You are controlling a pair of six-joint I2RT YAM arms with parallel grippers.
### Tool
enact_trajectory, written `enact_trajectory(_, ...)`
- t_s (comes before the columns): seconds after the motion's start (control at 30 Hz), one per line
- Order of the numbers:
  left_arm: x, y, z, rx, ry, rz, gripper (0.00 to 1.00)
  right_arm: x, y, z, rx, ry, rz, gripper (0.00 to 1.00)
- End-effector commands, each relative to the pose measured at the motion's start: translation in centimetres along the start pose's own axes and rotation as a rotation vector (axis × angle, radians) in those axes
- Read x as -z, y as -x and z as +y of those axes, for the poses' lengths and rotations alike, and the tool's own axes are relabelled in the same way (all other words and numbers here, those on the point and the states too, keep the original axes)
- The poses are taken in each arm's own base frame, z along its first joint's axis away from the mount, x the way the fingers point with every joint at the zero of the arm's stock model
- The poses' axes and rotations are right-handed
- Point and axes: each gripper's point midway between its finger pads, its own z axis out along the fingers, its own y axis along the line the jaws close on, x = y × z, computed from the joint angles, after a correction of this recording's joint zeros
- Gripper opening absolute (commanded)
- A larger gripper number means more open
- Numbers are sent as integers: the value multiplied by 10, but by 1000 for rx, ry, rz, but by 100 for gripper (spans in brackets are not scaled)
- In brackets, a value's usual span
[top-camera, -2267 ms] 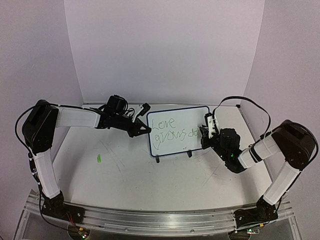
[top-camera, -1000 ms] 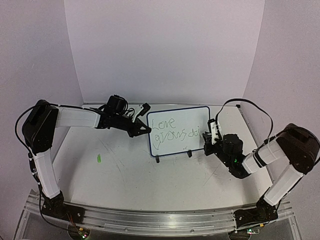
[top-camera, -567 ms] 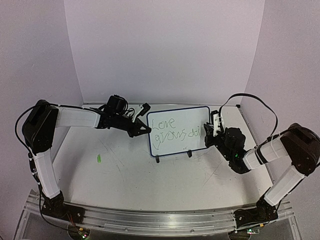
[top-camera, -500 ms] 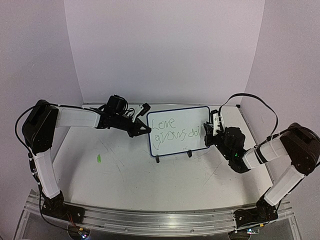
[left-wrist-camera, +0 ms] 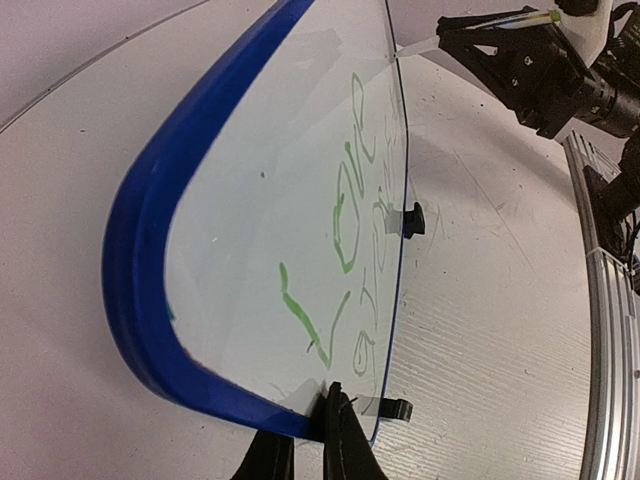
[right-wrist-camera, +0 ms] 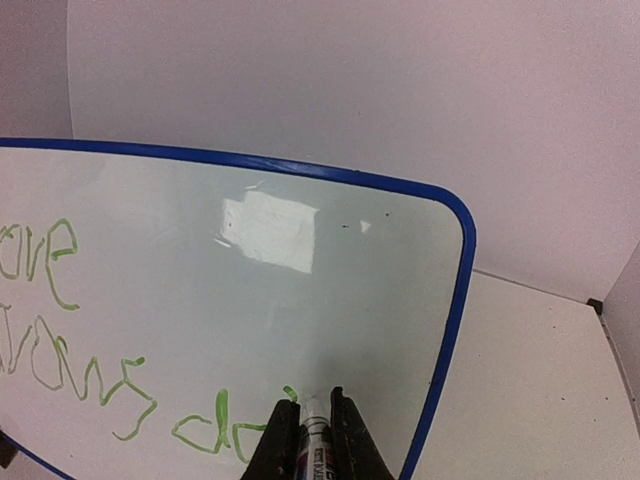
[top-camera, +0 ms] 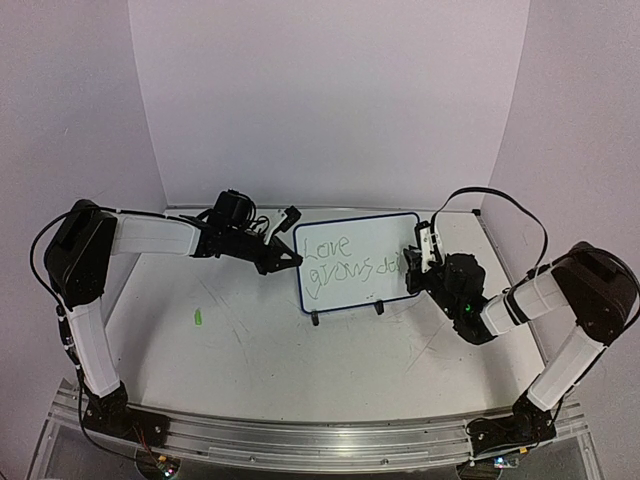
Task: Write a sentence on the whiteboard
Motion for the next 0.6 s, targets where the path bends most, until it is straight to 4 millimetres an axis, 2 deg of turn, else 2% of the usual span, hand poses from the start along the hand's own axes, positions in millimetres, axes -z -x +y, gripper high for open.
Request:
enact_trajectory(0.0, -4, -91, 29, 1, 148, 290, 0, -7, 15, -2, -13, -10, -45, 0)
enact_trajectory(0.37, -4, -91, 29, 2, 146, 289, 0, -7, 14, -5, -9, -25, -43, 0)
enact_trajectory(0.57, -4, -91, 29, 1, 148, 288, 0, -8, 5, -3, -12, -20, -23, 0)
